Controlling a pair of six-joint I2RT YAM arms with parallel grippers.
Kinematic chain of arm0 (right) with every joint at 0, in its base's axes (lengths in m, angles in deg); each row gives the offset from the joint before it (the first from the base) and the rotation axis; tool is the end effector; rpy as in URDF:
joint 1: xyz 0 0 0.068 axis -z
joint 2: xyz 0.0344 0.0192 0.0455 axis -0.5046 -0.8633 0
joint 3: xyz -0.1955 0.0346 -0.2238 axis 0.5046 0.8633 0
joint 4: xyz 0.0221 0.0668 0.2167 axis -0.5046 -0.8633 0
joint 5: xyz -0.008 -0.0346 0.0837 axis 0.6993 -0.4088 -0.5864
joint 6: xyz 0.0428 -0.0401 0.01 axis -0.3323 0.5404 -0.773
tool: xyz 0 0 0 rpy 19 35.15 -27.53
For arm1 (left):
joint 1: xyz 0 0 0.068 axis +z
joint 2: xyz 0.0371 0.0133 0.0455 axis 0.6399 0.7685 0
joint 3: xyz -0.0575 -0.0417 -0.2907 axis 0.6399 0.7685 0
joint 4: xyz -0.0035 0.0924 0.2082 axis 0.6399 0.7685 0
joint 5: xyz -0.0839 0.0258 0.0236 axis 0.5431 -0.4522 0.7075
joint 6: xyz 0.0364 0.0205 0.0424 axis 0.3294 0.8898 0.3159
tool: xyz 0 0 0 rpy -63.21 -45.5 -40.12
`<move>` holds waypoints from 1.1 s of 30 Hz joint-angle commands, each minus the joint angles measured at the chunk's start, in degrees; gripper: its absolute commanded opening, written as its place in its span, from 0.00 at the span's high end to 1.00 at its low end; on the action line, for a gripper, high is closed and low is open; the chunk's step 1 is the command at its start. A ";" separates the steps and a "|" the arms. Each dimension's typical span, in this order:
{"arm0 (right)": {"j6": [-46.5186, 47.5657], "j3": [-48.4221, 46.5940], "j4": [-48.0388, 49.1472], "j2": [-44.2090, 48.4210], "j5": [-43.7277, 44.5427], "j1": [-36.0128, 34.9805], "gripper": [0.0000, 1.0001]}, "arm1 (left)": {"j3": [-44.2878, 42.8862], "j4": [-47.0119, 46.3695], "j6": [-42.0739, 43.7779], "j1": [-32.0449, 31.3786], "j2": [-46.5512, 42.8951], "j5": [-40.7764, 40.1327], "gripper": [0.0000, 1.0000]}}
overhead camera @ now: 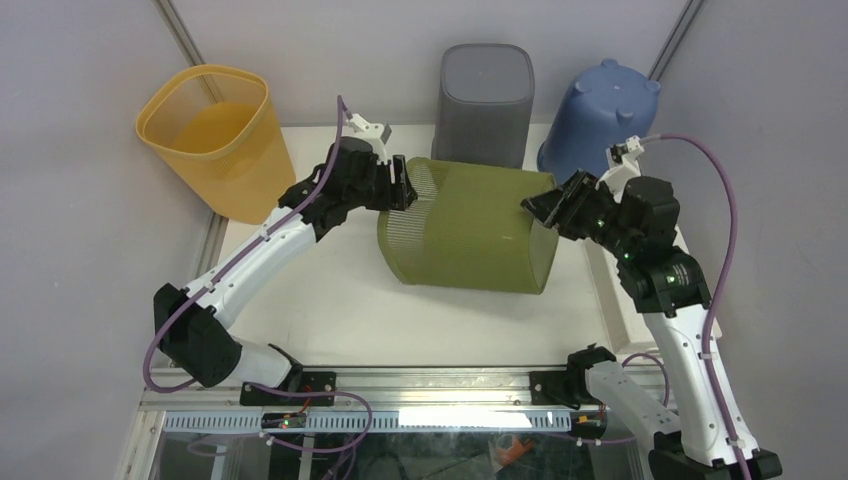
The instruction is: Turn the large container upside down
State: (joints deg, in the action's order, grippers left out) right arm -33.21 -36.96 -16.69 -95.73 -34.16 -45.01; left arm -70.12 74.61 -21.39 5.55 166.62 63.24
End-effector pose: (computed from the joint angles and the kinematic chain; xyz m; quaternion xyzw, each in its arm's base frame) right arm 0.0949 0.0380 0.4039 0.0673 0.8184 0.3461 0.4538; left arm 0.2305 -0.1566 0.3690 0.0948 0.8863 -0.2119 0.4008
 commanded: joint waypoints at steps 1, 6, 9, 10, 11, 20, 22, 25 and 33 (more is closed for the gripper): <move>-1.08 -8.44 22.07 -1.25 -7.61 -0.80 0.49 | 2.27 2.78 1.81 -2.28 4.27 5.60 0.38; -2.54 -10.30 27.82 -5.04 -10.15 -0.86 0.48 | 2.37 1.49 1.54 -3.10 6.10 6.49 0.38; -3.87 -9.33 29.61 -6.49 -11.42 -0.86 0.48 | 2.61 0.61 1.35 -3.61 7.09 6.72 0.36; -4.28 -8.50 29.89 -6.67 -11.47 -0.87 0.48 | 2.75 0.51 1.35 -3.59 7.37 6.65 0.36; -4.57 -7.85 30.03 -6.71 -11.43 -0.90 0.48 | 2.80 0.55 1.31 -3.64 7.66 6.55 0.36; -4.83 -1.58 28.10 -6.38 -10.39 -0.86 0.46 | 3.89 0.35 1.43 -3.63 8.40 4.95 0.35; -4.75 -0.88 27.54 -6.41 -10.47 -0.87 0.45 | 4.24 0.32 1.33 -3.64 8.61 4.91 0.35; -4.38 -0.24 26.67 -6.00 -10.18 -0.87 0.44 | 4.63 0.08 0.88 -3.64 8.45 5.06 0.35; 2.45 -3.85 17.11 -4.56 -4.34 -0.88 0.33 | 4.41 -0.01 -0.12 -4.58 7.62 8.73 0.35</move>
State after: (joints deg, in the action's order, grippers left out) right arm -35.94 -36.71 5.17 -102.31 -42.45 -45.64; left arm -65.43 76.60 -20.95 1.92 175.76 68.66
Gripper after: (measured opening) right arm 0.627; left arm 0.652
